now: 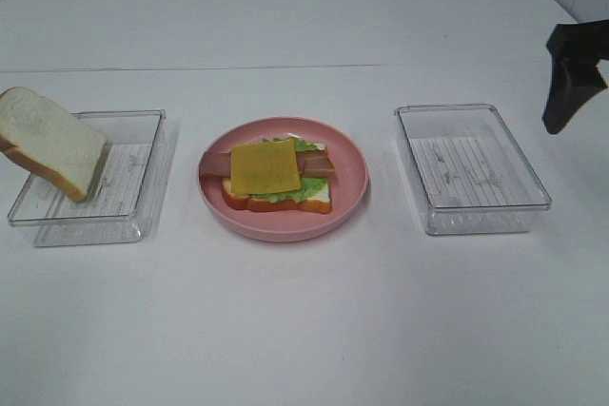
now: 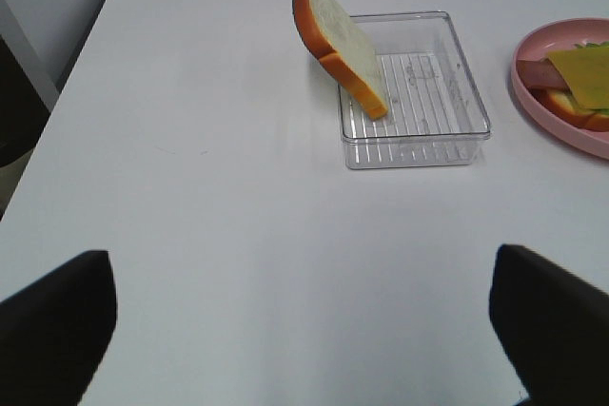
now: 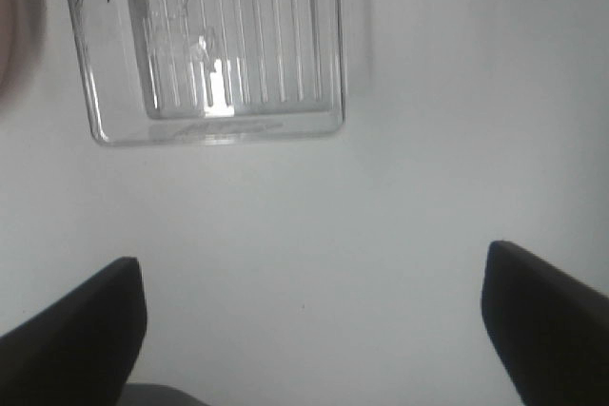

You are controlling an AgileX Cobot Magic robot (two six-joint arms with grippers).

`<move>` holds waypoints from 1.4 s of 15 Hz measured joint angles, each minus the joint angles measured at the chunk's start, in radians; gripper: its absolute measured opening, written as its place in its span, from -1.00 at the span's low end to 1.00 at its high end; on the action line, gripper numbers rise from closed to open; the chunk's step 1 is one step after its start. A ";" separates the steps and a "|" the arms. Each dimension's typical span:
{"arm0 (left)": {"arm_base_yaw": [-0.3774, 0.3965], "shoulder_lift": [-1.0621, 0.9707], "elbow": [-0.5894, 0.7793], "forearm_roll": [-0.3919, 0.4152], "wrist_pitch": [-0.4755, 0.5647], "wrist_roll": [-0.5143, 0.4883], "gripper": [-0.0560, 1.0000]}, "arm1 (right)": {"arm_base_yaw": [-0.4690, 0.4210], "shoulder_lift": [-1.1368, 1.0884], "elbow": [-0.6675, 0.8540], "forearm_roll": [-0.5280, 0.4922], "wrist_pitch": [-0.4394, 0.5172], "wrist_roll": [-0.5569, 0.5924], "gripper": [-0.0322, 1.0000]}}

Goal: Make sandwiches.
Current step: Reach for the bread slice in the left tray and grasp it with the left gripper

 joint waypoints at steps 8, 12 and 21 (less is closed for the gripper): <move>0.000 0.000 0.000 0.000 0.000 0.000 0.98 | 0.000 -0.926 0.417 -0.033 -0.001 0.000 0.79; 0.000 0.000 0.000 0.000 0.000 0.000 0.98 | 0.000 -1.311 0.510 -0.035 0.072 -0.001 0.79; 0.000 0.000 0.000 0.000 0.000 0.000 0.98 | 0.000 -1.571 0.718 -0.037 0.088 -0.036 0.78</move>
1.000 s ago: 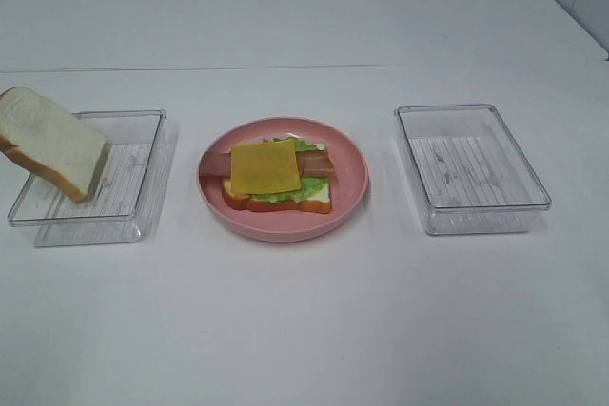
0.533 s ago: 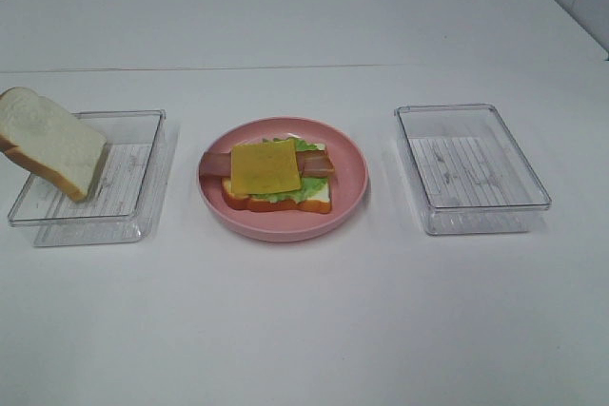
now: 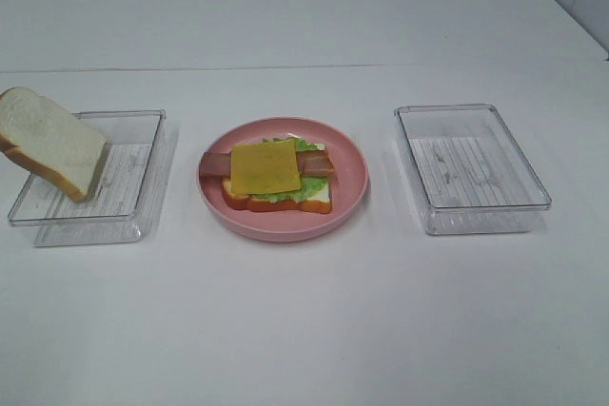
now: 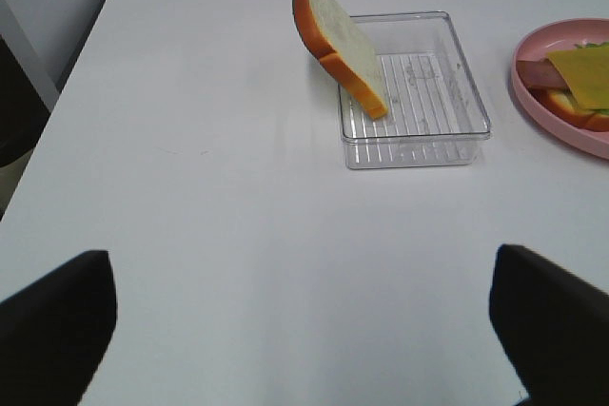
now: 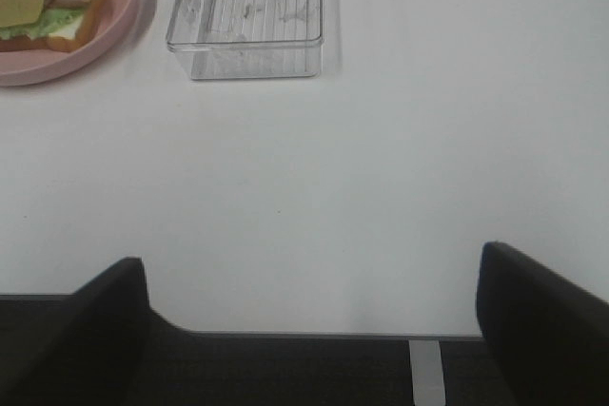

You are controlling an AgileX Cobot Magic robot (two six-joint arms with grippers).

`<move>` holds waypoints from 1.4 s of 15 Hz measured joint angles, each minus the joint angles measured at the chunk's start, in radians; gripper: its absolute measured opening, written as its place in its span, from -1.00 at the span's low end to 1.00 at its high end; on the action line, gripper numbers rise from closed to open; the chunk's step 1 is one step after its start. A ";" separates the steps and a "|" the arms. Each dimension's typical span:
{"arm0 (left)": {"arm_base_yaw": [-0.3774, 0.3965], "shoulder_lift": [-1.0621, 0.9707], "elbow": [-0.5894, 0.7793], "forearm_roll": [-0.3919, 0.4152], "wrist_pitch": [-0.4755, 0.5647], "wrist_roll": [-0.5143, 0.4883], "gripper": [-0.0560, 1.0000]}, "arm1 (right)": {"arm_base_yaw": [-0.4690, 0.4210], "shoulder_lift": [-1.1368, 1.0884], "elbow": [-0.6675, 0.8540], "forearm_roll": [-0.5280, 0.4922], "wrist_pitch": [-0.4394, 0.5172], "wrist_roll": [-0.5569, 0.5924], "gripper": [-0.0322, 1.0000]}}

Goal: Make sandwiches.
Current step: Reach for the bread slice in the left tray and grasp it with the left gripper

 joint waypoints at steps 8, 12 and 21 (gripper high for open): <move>0.000 0.000 0.000 -0.001 0.000 0.000 0.98 | 0.000 0.001 0.043 0.012 -0.085 -0.044 0.76; 0.000 0.000 0.000 -0.001 0.000 0.000 0.98 | 0.000 0.001 0.043 0.018 -0.085 -0.044 0.76; 0.000 0.000 0.000 -0.001 0.000 0.000 0.98 | 0.000 0.001 0.043 0.018 -0.086 -0.044 0.76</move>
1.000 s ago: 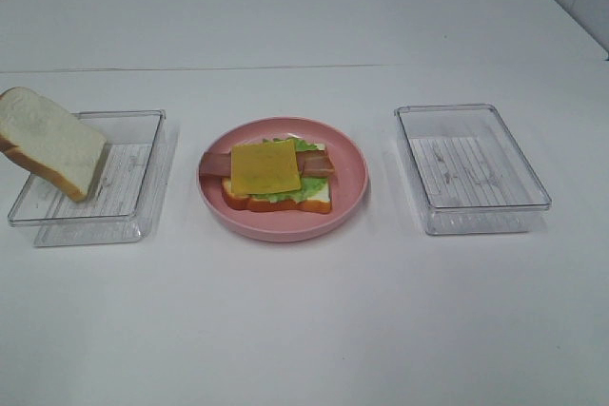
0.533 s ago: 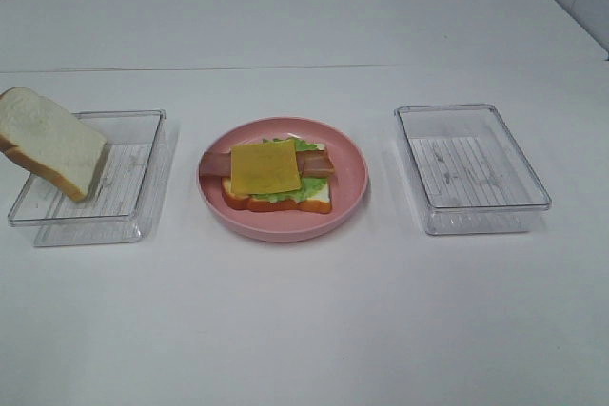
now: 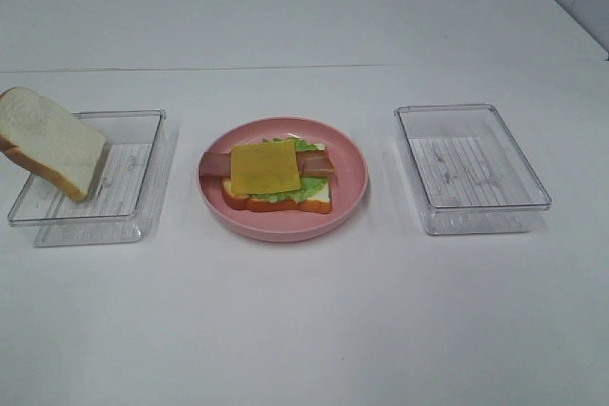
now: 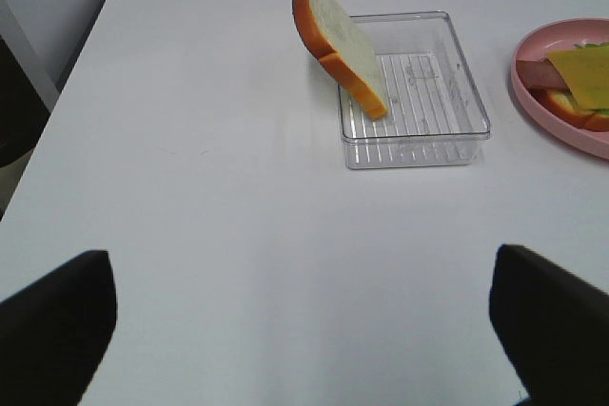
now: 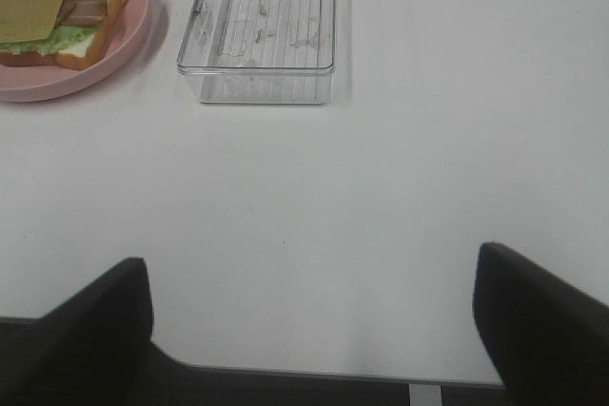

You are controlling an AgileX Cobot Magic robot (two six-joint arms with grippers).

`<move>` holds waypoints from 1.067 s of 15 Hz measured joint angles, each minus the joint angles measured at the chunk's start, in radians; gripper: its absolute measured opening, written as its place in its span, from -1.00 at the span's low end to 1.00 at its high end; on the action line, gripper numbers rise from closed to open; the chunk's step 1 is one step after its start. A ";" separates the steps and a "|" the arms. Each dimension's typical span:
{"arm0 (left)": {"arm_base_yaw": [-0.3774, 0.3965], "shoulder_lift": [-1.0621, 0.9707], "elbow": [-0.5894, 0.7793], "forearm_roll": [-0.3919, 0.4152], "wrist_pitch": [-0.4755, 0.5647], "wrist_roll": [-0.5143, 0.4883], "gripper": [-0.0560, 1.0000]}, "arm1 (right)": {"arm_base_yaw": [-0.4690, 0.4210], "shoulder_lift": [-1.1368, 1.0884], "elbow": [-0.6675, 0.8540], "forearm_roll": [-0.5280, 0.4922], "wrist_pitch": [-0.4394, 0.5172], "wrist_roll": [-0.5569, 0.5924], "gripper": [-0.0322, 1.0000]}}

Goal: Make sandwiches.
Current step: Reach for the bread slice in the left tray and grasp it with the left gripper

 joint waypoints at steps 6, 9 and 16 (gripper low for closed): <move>0.000 0.000 0.000 0.008 0.000 0.000 0.98 | 0.000 0.000 0.000 0.000 -0.007 0.000 0.76; 0.000 0.000 0.000 0.024 0.000 -0.015 0.98 | 0.000 0.000 0.000 0.000 -0.007 0.000 0.76; 0.000 0.263 -0.141 0.046 0.073 -0.022 0.98 | 0.000 0.000 0.000 0.000 -0.007 -0.001 0.76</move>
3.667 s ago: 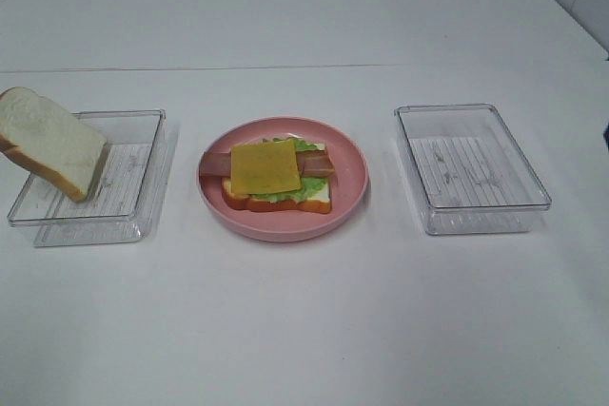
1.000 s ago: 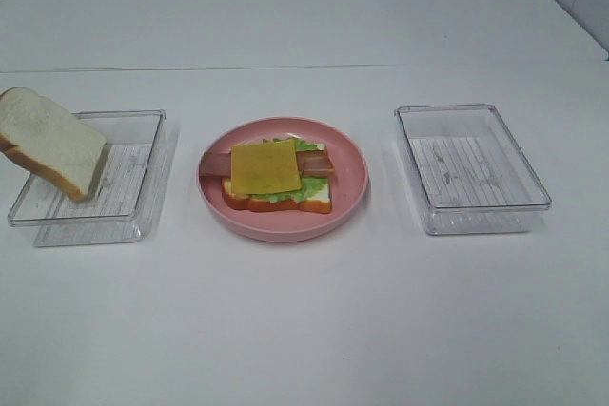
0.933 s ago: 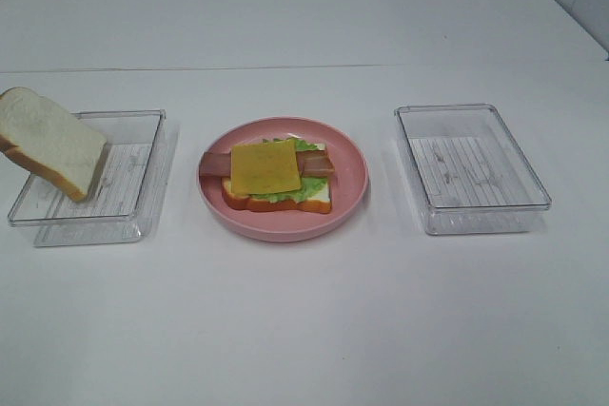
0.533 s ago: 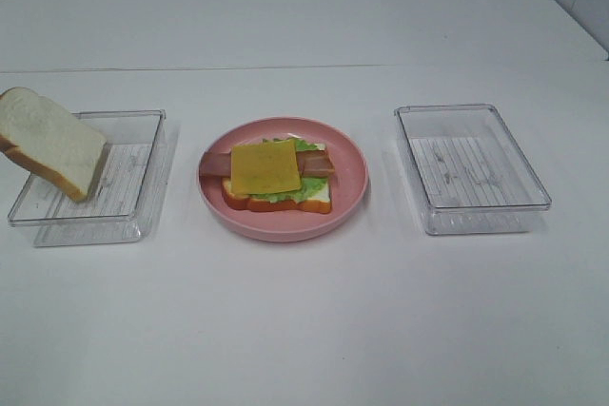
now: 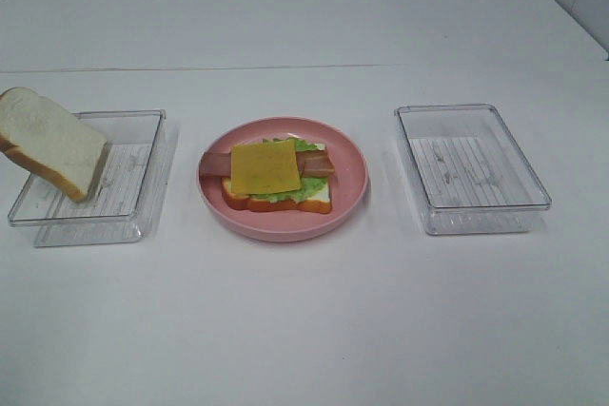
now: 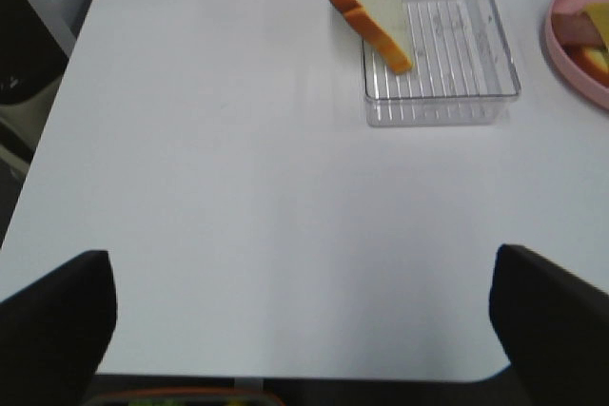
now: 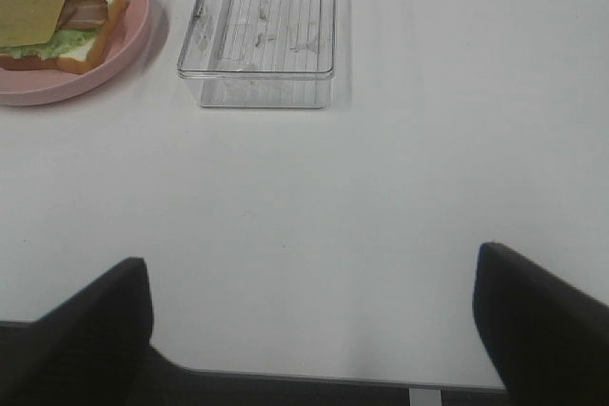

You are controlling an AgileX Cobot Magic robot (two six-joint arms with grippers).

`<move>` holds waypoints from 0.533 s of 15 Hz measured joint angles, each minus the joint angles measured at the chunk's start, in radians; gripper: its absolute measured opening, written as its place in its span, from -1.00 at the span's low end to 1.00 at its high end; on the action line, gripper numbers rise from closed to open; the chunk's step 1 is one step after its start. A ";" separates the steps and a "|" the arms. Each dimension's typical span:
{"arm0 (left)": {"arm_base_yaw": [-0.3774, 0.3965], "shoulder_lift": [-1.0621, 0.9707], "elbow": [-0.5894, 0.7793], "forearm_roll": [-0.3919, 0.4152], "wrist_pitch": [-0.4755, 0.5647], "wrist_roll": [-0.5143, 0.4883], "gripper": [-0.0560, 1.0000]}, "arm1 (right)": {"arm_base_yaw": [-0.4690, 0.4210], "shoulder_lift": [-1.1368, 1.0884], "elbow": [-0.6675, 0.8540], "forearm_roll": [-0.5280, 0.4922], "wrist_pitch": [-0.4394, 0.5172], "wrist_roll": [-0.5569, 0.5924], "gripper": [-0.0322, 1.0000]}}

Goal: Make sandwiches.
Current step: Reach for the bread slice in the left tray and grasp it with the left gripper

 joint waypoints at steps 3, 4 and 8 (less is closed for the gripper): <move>0.000 0.372 -0.241 0.008 0.063 0.011 0.98 | 0.000 0.000 0.000 0.000 0.000 0.000 0.76; 0.000 0.546 -0.358 0.008 0.063 0.037 0.98 | 0.000 0.000 0.000 0.000 0.000 0.000 0.76; 0.000 0.949 -0.621 0.008 0.062 0.083 0.98 | 0.000 0.000 0.000 0.000 0.000 0.000 0.76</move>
